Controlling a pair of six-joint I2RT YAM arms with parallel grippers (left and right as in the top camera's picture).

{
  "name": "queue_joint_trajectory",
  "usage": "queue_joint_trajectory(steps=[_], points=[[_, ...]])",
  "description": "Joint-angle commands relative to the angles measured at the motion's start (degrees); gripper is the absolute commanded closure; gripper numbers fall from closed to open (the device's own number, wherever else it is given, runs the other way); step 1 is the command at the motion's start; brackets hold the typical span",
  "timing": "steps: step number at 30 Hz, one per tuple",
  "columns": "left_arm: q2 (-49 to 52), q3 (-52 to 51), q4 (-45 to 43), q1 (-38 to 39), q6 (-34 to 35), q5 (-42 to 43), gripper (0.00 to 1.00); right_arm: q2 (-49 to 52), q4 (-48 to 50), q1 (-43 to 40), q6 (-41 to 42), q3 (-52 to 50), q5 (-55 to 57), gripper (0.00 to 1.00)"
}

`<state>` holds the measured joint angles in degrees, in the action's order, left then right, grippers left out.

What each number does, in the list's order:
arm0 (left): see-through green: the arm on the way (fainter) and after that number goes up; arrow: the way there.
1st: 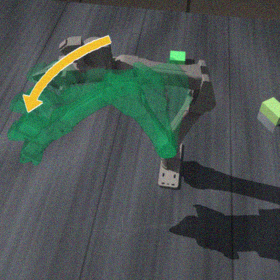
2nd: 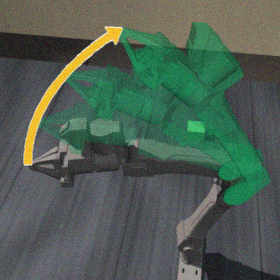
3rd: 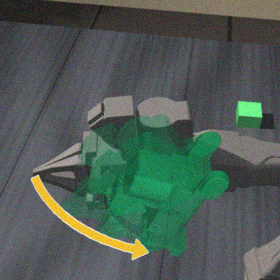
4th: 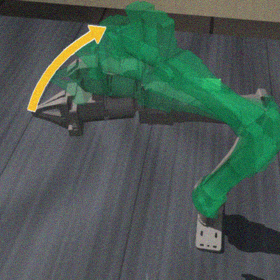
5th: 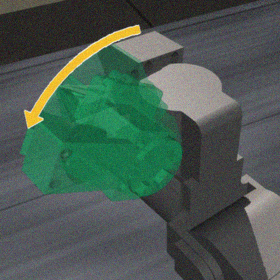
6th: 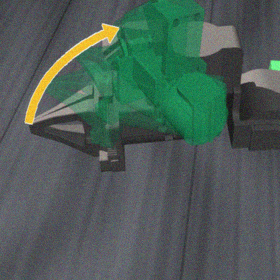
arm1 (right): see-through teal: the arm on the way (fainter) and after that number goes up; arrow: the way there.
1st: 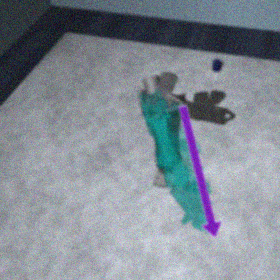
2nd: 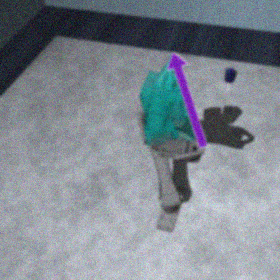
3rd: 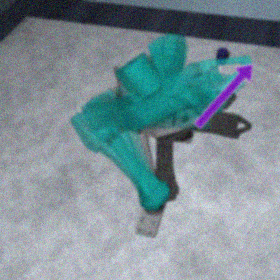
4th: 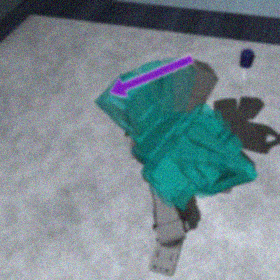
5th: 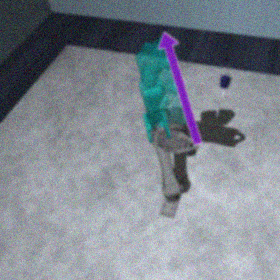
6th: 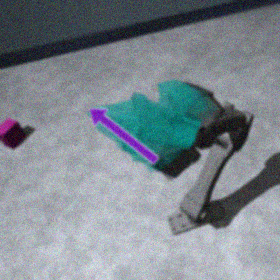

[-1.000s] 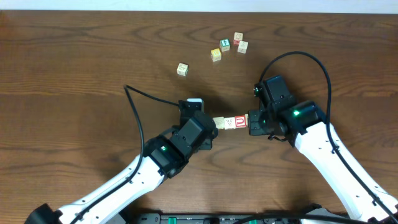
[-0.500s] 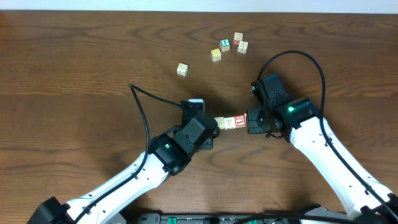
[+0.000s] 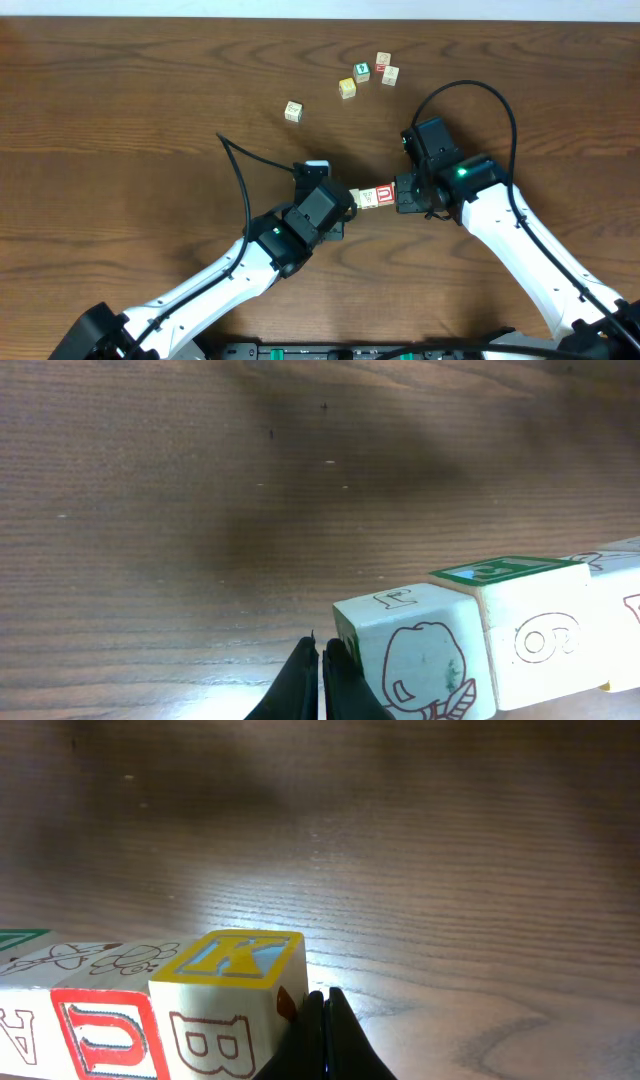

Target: Lift 5 blocks

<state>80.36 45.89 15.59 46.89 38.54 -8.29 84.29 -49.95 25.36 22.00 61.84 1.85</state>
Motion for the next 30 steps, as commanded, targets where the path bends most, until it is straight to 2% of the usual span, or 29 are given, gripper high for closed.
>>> queue_joint_trajectory(steps=[1, 9, 30], points=[[0.5, 4.5, -4.4, 2.0, -0.5, 10.7, 0.93, 0.5, 2.5, 3.2, 1.2, -0.5, -16.1, 0.99], [1.3, 4.5, -4.5, 2.0, -0.6, 10.7, 0.93, 0.5, 5.9, 3.2, 1.8, -3.8, -16.3, 0.99], [5.6, 4.3, -6.9, 2.1, -0.2, 12.4, 0.93, 4.2, 8.5, 3.2, 2.4, -3.9, -17.6, 0.99]])
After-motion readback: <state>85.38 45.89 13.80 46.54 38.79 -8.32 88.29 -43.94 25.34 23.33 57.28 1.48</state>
